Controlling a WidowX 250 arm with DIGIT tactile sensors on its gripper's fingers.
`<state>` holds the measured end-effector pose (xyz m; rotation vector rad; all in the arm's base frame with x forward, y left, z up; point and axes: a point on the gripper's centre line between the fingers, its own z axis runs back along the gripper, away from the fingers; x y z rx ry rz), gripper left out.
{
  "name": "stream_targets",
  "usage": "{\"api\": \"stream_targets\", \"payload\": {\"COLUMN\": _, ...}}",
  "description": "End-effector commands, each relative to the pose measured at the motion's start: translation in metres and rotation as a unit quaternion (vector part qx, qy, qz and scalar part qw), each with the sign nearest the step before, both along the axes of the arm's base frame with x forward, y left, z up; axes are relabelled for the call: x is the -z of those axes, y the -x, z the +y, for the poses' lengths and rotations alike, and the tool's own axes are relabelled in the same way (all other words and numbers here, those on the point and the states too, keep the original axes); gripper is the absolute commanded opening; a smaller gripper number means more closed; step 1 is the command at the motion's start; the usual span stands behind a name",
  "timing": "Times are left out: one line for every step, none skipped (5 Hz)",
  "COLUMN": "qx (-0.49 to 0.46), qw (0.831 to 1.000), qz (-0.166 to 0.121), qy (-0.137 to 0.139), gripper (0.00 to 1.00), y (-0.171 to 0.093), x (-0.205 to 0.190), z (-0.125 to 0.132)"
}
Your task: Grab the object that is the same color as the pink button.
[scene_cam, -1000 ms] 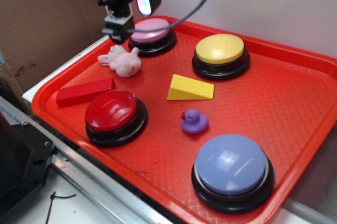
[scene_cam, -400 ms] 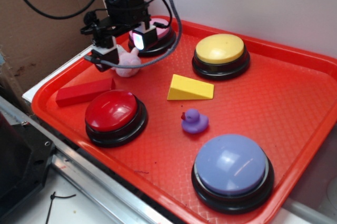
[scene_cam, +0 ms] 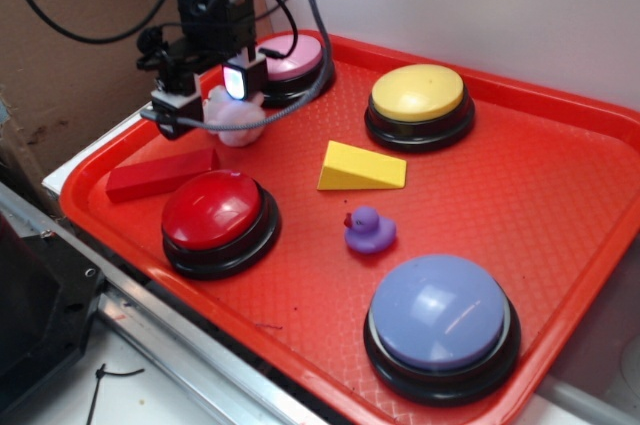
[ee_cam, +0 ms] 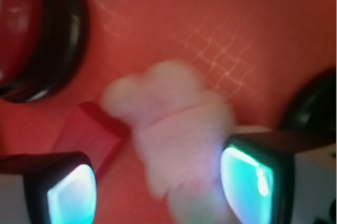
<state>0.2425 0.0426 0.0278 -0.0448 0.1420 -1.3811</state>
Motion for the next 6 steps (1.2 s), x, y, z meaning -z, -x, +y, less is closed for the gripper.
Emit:
{"api": "stream_targets", "payload": {"qx": -0.034, "qw": 0.999, "qz": -0.020, "qy": -0.008, "gripper": 1.00, "y": -0.005, "x": 0.007, "z": -0.010}}
{"api": "stream_targets", "payload": {"qx": -0.054, "qw": 0.998, "qz": -0.021, "qy": -0.012, "gripper": 0.00, "y": -0.003, "x": 0.009, "z": -0.010}}
{"api": "stream_targets", "payload": {"qx": -0.057, "qw": 0.998, "qz": -0.027, "qy": -0.010, "gripper": 0.00, "y": -0.004, "x": 0.004, "z": -0.012}}
{"api": "stream_targets", "payload": {"qx": -0.065, "qw": 0.997, "qz": -0.041, "qy": -0.004, "gripper": 0.00, "y": -0.005, "x": -0.006, "z": -0.015}}
{"api": "stream_targets", "payload": {"qx": -0.109, "qw": 0.990, "qz": -0.084, "qy": 0.024, "gripper": 0.00, "y": -0.005, "x": -0.051, "z": -0.027}}
{"api": "stream_targets", "payload": {"qx": -0.183, "qw": 0.977, "qz": -0.098, "qy": 0.037, "gripper": 0.00, "y": 0.000, "x": -0.091, "z": -0.035}}
